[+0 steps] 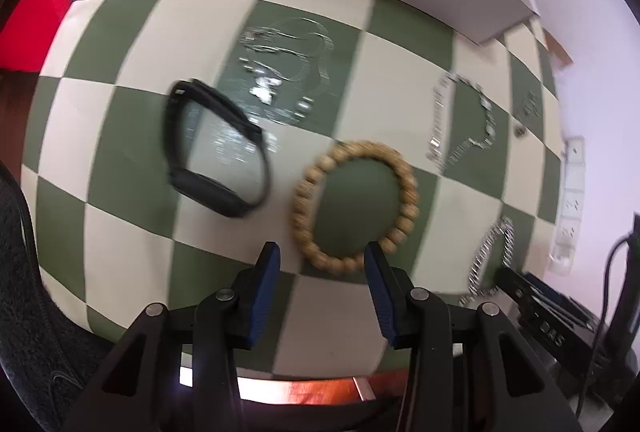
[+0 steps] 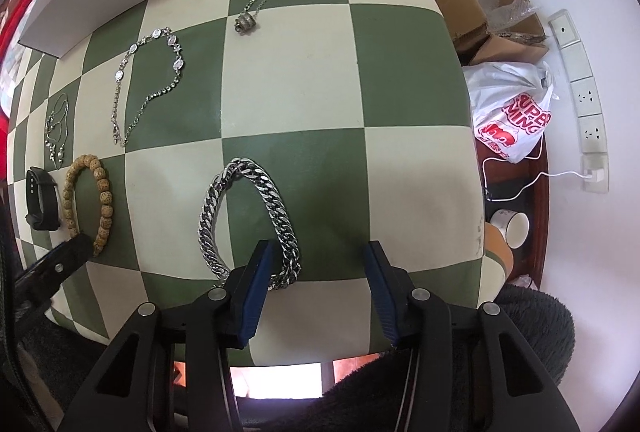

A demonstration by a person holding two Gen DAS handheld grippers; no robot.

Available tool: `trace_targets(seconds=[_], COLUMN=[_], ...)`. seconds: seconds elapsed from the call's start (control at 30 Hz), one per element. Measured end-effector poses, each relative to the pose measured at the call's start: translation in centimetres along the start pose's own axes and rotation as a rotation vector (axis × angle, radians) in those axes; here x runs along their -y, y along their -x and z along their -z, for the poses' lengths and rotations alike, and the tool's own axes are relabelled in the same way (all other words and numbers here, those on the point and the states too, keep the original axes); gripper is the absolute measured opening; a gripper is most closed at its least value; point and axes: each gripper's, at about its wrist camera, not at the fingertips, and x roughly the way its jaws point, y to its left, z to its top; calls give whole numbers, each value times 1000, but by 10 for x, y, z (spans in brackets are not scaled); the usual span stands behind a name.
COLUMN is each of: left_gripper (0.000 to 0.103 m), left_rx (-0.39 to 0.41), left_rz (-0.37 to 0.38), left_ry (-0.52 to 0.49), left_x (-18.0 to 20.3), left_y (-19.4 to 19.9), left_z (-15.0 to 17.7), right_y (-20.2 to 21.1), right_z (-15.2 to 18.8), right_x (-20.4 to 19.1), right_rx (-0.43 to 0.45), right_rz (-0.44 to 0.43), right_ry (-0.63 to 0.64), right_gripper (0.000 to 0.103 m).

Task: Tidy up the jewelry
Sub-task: 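Lower the left tool to the wooden bead bracelet while the right tool lowers to the silver curb chain, then close the left tool on the bead bracelet while the right tool closes on the curb chain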

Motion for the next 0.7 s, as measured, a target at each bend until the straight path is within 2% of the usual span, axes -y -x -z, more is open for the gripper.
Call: trace_targets(seconds=[0.07,0.13,0.17,0.2,0.23,0.4,0.43,0.47,0.5,0.6,0.7], left_gripper=[39,36,27,9,6,6,6,6,6,6,6], left_rx=[7,40,55,76,93,142,150,167,180,226,257], left_rz=[-11,-54,-77,-118,-151,-210,-216,-219,-221,-217,-209], left_ry=[9,-14,-25,-48,-73,-155,-171,-192,-207,-254,-281], left_x=[-6,-5,-4,-3,-1,11,14,15,23,30,56], left_y=[-2,-2,-1,-2,-2,-3,-1,3,7,25,43], left_z=[-4,-6,-7,-7,-6,4,7,10,8,10,-2], right_y=[0,0,0,0,0,1,2,3,4,6,12], right_z=[-1,-2,-3,-3,-3,-3,-2,-1,0,1,2], right_x=[1,0,0,-1,-1,-4,-5,-8,-10,-12,-6], right_rx=[1,2,4,4,4,13,24,37,47,57,74], right_rz=[3,9,11,12,14,13,14,15,19,2,-87], right_ry=[-4,-3,0,1,4,20,28,41,52,47,-6], right_gripper=[49,49,49,49,49,46,40,15,9,8,8])
